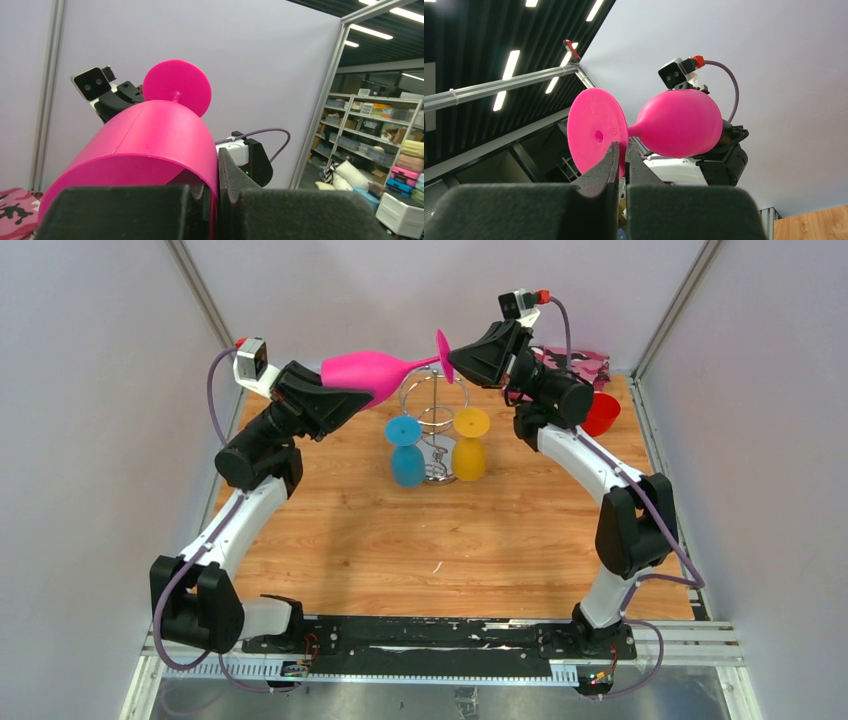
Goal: Take the wine glass off the wine glass rack
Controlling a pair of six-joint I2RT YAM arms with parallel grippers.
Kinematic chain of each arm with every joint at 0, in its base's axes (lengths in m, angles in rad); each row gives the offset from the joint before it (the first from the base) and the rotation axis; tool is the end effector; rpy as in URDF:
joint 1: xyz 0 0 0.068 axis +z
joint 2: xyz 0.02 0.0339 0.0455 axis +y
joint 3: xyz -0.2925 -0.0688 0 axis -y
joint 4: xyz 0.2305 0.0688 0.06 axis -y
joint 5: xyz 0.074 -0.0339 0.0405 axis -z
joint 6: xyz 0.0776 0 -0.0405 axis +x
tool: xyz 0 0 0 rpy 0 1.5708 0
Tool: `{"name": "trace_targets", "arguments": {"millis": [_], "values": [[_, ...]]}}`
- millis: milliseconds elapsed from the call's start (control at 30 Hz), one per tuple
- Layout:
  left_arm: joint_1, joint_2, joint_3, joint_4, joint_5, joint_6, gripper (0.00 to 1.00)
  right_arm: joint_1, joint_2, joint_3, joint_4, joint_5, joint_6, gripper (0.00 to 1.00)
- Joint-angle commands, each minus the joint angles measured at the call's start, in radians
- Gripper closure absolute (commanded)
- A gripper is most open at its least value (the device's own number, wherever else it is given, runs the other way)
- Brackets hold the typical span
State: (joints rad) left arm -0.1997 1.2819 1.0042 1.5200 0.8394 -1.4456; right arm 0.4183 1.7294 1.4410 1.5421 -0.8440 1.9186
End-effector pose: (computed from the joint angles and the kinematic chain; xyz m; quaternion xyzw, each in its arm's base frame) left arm 0.1996 -0.0993 0.5075 0.2394 0.3558 -0.7057 0.5640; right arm 0.2902 0.1925 0.5136 -0.1977 0.3811 0.8542 0.2932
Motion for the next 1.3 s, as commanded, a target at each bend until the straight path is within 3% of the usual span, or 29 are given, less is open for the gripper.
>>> {"name": "trace_targets", "arguments": {"millis": [0, 100, 267, 400, 500, 567, 633, 667, 767, 900, 1000, 1100, 1167, 1267], "values": [[-0.006, -0.021, -0.013, 0.056, 0.012, 0.030, 1.00, 0.030, 0.017, 0.027, 0.051, -0.049, -0.044, 1.00], [-0.004, -0.025, -0.011, 0.056, 0.003, 0.033, 1.00, 0.030, 0.021, 0.035, 0.046, -0.057, -0.040, 0.96], [0.016, -0.041, 0.005, 0.037, -0.019, 0.025, 1.00, 0.023, 0.022, 0.047, 0.037, -0.064, -0.041, 0.59], [0.033, -0.100, 0.015, -0.140, -0.048, 0.132, 1.00, 0.005, 0.014, 0.022, 0.014, -0.058, -0.049, 0.45], [0.034, -0.182, 0.056, -0.441, -0.091, 0.355, 1.00, -0.014, 0.011, -0.022, 0.022, -0.045, -0.046, 0.41], [0.034, -0.244, 0.120, -0.753, -0.165, 0.554, 1.00, -0.033, 0.008, -0.054, 0.048, -0.034, -0.031, 0.41], [0.034, -0.285, 0.242, -1.179, -0.327, 0.743, 1.00, -0.058, -0.012, -0.083, 0.053, -0.035, -0.031, 0.41], [0.034, -0.290, 0.289, -1.285, -0.377, 0.825, 1.00, -0.074, -0.025, -0.098, 0.053, -0.035, -0.038, 0.42], [0.034, -0.248, 0.516, -1.728, -0.626, 0.984, 1.00, -0.122, -0.071, -0.128, 0.045, -0.042, -0.053, 0.42], [0.034, -0.122, 0.741, -2.062, -0.916, 1.074, 1.00, -0.189, -0.152, -0.168, -0.051, -0.080, -0.127, 0.42], [0.034, 0.009, 0.928, -2.240, -1.072, 1.117, 1.00, -0.234, -0.229, -0.201, -0.217, -0.119, -0.252, 0.43], [0.034, 0.173, 1.151, -2.405, -1.134, 1.160, 1.00, -0.259, -0.318, -0.204, -0.478, -0.158, -0.439, 0.43], [0.036, 0.273, 1.277, -2.488, -1.135, 1.184, 1.00, -0.267, -0.383, -0.185, -0.714, -0.167, -0.626, 0.43], [0.062, 0.367, 1.342, -2.536, -1.065, 1.178, 1.00, -0.271, -0.486, -0.109, -1.163, -0.092, -1.015, 0.43]]}}
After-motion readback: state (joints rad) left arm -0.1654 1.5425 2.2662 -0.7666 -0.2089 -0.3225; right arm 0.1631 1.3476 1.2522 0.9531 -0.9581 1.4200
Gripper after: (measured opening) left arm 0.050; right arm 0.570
